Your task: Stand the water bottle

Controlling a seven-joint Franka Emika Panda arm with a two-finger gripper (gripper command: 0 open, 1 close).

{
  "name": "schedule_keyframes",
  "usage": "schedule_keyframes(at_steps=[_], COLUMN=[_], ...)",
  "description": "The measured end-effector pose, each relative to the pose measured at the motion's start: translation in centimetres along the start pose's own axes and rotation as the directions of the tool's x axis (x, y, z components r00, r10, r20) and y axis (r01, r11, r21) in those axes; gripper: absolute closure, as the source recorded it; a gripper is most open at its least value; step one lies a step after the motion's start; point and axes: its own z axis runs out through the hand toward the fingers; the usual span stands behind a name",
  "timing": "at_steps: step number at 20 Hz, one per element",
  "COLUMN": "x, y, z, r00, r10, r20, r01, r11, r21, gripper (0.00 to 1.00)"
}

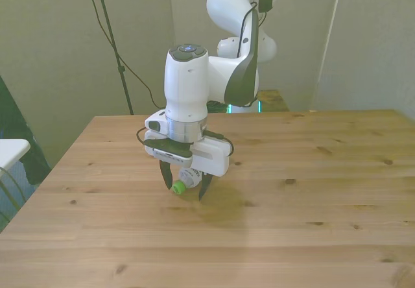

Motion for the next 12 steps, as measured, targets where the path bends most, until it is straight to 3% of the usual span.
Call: schedule_keyframes(at_steps=[12], x=[-0.13], y=[0.13], z=[0.36], r00=[1.0], r10=[-0.013], r20=[0.006], r01=[0.013], r11=[1.0], r21=[-0.009], gripper=[1.0])
